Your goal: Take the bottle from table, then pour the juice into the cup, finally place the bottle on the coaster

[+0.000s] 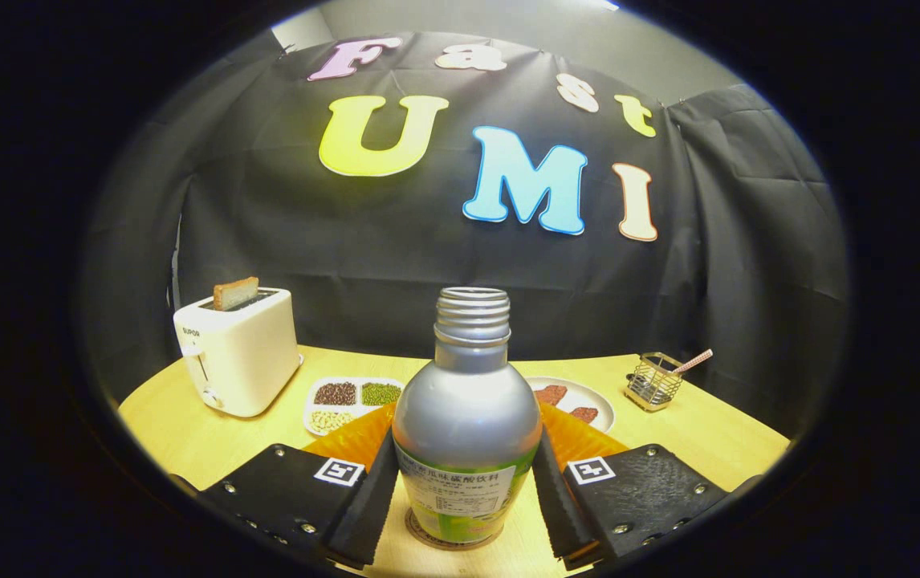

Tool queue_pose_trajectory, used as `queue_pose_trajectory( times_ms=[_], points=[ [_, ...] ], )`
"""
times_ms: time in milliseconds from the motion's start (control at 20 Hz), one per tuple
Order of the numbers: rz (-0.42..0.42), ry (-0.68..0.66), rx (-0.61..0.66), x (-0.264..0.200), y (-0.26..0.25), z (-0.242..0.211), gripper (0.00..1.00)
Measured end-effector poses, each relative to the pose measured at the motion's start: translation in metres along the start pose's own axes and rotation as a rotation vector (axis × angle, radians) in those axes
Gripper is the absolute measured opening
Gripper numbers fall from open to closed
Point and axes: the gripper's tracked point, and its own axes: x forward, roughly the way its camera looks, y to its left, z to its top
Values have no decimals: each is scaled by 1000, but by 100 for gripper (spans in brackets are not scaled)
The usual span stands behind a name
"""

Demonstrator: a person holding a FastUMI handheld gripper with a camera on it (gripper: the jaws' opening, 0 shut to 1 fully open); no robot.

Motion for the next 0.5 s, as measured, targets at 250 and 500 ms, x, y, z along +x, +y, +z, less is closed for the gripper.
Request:
queue_pose_trajectory(
  times_ms=[250, 500],
  points=[
    [6, -32, 15, 13, 3, -10, 78],
    [17, -35, 31, 19, 5, -21, 78]
  ],
)
